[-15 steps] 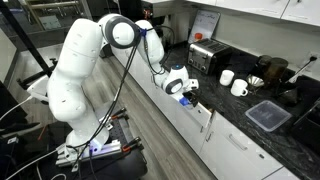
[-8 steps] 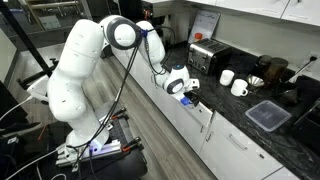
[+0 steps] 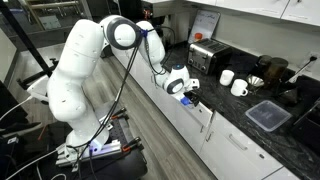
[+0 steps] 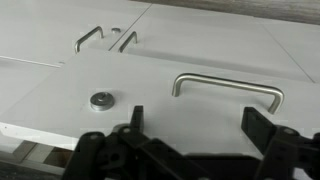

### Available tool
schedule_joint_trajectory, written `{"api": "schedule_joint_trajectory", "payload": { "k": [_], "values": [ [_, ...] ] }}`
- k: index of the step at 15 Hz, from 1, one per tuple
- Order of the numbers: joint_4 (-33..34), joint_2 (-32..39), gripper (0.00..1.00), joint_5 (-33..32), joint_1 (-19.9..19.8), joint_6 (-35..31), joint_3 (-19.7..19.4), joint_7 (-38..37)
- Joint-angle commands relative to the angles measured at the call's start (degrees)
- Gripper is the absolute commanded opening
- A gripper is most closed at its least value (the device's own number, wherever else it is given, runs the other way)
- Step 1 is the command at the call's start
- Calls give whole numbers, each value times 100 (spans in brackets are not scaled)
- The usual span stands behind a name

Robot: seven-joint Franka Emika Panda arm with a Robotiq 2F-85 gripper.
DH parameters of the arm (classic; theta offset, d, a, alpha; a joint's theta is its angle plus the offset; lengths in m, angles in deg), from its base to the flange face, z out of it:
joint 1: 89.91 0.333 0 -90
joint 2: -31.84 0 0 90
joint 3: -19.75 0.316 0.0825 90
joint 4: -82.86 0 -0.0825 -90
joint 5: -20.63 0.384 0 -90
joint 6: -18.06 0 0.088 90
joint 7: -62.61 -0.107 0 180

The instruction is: Close the open drawer.

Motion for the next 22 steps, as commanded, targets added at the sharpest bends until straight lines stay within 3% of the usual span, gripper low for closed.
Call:
{"api": "schedule_joint_trajectory", "payload": {
  "k": [1,7,10,16,22],
  "values": [
    [194,140,100,-200,26,-97,-61,-97],
    [196,133,100,-225,27,-25,-65,-79],
    [-28,-120,100,-239,-82,573,74,-38],
    [-1071,-1315,100,-28,-479,2151,669,-22],
    [-2235,-3095,100,128,-410,3461,991,-285]
  ]
}}
